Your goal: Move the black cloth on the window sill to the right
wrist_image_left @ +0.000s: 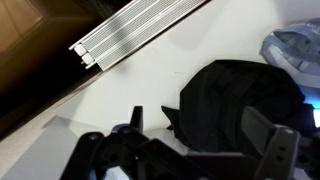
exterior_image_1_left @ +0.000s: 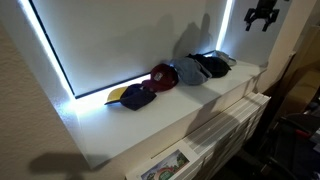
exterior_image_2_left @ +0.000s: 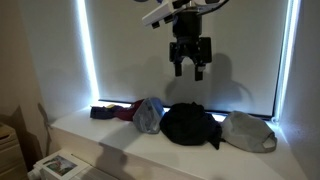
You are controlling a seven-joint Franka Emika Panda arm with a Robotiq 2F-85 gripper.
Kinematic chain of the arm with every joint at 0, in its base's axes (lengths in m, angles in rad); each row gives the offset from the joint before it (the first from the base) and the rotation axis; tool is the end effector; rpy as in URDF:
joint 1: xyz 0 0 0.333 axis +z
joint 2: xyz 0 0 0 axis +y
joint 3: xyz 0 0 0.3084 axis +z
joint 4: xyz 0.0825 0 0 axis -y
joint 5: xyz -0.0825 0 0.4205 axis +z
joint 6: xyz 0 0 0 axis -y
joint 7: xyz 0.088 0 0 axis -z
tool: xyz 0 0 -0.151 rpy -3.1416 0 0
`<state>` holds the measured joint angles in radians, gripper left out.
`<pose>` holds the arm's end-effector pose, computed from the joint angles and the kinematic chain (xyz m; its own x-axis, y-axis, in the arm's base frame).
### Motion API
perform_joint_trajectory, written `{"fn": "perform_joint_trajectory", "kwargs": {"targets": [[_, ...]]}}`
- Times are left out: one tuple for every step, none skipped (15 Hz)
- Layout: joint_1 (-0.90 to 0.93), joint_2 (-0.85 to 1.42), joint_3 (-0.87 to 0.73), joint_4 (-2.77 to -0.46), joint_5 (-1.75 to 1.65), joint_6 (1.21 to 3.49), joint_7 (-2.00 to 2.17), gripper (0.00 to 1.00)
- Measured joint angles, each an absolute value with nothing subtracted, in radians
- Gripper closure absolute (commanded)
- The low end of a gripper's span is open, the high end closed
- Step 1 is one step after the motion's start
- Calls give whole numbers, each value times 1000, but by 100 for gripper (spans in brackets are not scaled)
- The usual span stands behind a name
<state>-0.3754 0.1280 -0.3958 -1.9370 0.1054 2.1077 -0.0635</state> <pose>0.4565 -0.4268 0.3605 0.7264 -0.6851 0.0552 -0.6839 -0.7284 -0.0406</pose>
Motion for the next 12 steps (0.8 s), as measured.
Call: {"fn": "perform_joint_trajectory", "kwargs": {"targets": [[-377, 145, -399, -1919, 79, 2105, -29, 0], [-378, 162, -404, -1902, 60, 2109, 22, 0], [-378, 178, -407, -1888, 54, 2110, 72, 0], [-378, 186, -408, -1882, 54, 2110, 82, 0], [-378, 188, -408, -1882, 54, 2110, 81, 0], [-378, 187, -407, -1882, 54, 2110, 81, 0], [-378, 187, -407, -1882, 54, 2110, 81, 0], [-378, 187, -407, -1882, 54, 2110, 81, 0], [-377, 188, -406, -1883, 63, 2131, 102, 0], [-377, 190, -404, -1884, 84, 2170, 133, 0], [-377, 198, -400, -1882, 114, 2215, 164, 0], [-377, 218, -395, -1871, 147, 2265, 199, 0]]}}
